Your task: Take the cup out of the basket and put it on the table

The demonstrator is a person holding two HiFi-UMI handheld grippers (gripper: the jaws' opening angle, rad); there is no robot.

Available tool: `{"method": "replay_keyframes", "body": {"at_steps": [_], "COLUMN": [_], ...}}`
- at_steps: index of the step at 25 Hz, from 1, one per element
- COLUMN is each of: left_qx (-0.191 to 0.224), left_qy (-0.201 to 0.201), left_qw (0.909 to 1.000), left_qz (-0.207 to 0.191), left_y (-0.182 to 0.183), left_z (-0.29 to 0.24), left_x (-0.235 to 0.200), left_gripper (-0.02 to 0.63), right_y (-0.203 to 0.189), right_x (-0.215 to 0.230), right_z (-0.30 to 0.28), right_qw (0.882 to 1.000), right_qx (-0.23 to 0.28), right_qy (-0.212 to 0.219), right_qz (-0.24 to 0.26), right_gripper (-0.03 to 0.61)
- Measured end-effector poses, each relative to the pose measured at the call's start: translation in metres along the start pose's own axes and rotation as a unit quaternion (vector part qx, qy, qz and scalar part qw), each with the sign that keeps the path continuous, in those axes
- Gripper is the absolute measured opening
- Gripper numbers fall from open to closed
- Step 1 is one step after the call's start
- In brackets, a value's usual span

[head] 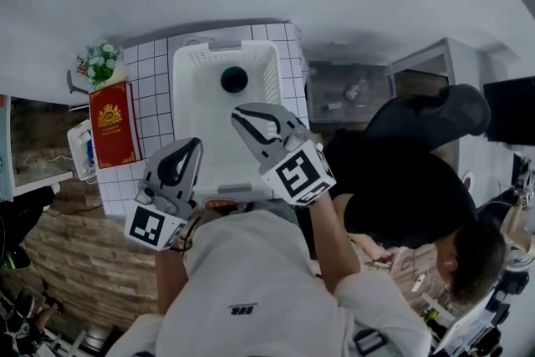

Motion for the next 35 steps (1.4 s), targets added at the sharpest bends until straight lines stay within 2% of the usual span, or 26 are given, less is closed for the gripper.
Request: {"method": "replay_keyframes", "body": {"at_steps": [7,14,15,18,20,24,29,35], "left_qx": [-0.014,-0.015,-0.015,-0.019,-0.020,-0.019,-0.022,-0.016], "left_qy": [0.000,-0.032,-0.037,-0.052,-0.059,-0.070,-0.077,-0.077], "left_qw": [0.9999,0.9993,0.9991,0.9984,0.9980,0.9974,0.9968,0.9968], "left_qz": [-0.006,-0.013,-0.013,-0.014,-0.011,-0.005,0.002,0.011], "left_y": [0.000,0.003,0.002,-0.002,-0.005,-0.009,-0.014,-0.015], "left_z": [-0.017,-0.027,-0.028,-0.033,-0.035,-0.037,-0.039,-0.040], "left_x": [-0.015,-0.038,-0.041,-0.049,-0.054,-0.062,-0.071,-0.081], "left_gripper": [0.011,0.010,0.010,0.011,0.010,0.011,0.011,0.011], "right_y": [-0.008,-0.023,-0.026,-0.036,-0.041,-0.057,-0.082,-0.109], "right_x": [0.024,0.045,0.048,0.054,0.056,0.056,0.053,0.052], "right_z": [-0.026,-0.067,-0.073,-0.091,-0.102,-0.125,-0.153,-0.172], "right_qw": [0.999,0.996,0.995,0.992,0.989,0.977,0.954,0.925], "right_qx": [-0.032,-0.084,-0.096,-0.128,-0.150,-0.212,-0.297,-0.377], "right_qy": [-0.006,-0.017,-0.017,-0.010,-0.006,0.007,0.028,0.045], "right_qz": [0.012,-0.005,-0.005,-0.014,-0.012,0.002,0.012,0.027], "right_gripper": [0.015,0.025,0.036,0.126,0.155,0.224,0.335,0.377]}}
Point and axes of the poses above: the fingertips, and each gripper's own axes: z backward along the fingers, x to its right, y out of its top, the point moved 2 cm from there along z, backward along the fingers, and after that the axes turned 9 degrees about -x, right-handed, at the moved point
